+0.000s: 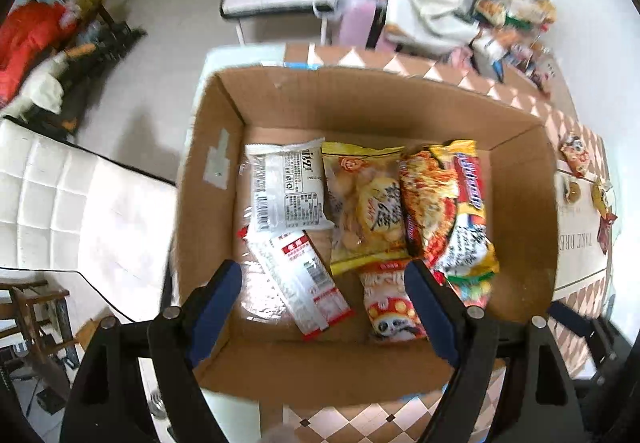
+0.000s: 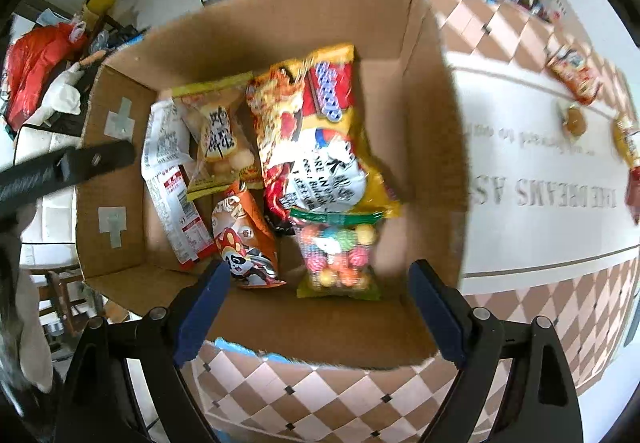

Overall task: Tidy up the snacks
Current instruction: 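Raise both open grippers up and away from the box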

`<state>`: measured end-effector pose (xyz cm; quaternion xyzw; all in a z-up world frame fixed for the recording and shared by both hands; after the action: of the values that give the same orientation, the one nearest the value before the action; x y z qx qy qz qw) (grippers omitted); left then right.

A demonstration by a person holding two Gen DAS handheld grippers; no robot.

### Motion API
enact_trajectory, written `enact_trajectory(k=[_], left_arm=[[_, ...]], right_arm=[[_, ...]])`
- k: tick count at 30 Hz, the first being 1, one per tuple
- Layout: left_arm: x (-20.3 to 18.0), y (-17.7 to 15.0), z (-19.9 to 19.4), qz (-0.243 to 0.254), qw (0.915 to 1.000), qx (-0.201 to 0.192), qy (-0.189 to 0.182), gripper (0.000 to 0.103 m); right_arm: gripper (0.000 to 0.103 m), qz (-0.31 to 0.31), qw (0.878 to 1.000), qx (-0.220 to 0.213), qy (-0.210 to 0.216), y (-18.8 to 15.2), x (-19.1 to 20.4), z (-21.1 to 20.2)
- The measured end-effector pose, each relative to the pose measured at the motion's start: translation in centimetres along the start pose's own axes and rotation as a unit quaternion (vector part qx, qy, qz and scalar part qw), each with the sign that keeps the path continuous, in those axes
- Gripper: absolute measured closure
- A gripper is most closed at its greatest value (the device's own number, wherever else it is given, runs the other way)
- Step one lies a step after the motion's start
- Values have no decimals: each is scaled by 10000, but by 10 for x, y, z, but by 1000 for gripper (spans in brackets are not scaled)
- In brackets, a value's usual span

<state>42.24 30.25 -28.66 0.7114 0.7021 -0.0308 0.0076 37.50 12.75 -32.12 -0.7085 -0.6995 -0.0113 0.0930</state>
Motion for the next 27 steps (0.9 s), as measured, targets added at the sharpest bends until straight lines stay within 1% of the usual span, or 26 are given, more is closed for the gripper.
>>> enact_trajectory(k=[4, 7, 12, 16, 22, 27], left_arm=[[-8, -40, -31, 14, 9984, -536, 181, 20], [-13, -67, -47, -5, 9953, -922, 299, 20], [-17, -106, -73, -52, 9918, -1234, 342, 20], [-22, -129, -95, -11, 9876, -1520, 392, 20], [-26, -162, -127, 10, 9823, -1853, 271, 20], [-30, -183, -145, 24, 9799, -1990, 169, 20]], right_arm=[[10, -96, 9990, -407, -146, -21, 0, -26], [10, -154, 9974, -668, -216, -40, 0, -46], [10, -273, 9942, -1010, -256, -76, -1, -77], [10, -352, 9910, -1264, -270, -106, -1, -102], [10, -470, 9848, -1654, -249, -145, 0, -140], [10, -532, 9803, -1893, -185, -170, 0, -167]])
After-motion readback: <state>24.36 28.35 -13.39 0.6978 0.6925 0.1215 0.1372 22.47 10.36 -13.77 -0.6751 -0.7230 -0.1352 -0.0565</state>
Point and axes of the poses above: each gripper's, at about its wrist camera, not at the fingertips, and z roughly the way its jaws point, x to its left, y to its top, the point moved 1 cm from there along z, roughly the way its jaws point, and after that the axes turned 10 degrees about x, right-handed, at the moved point
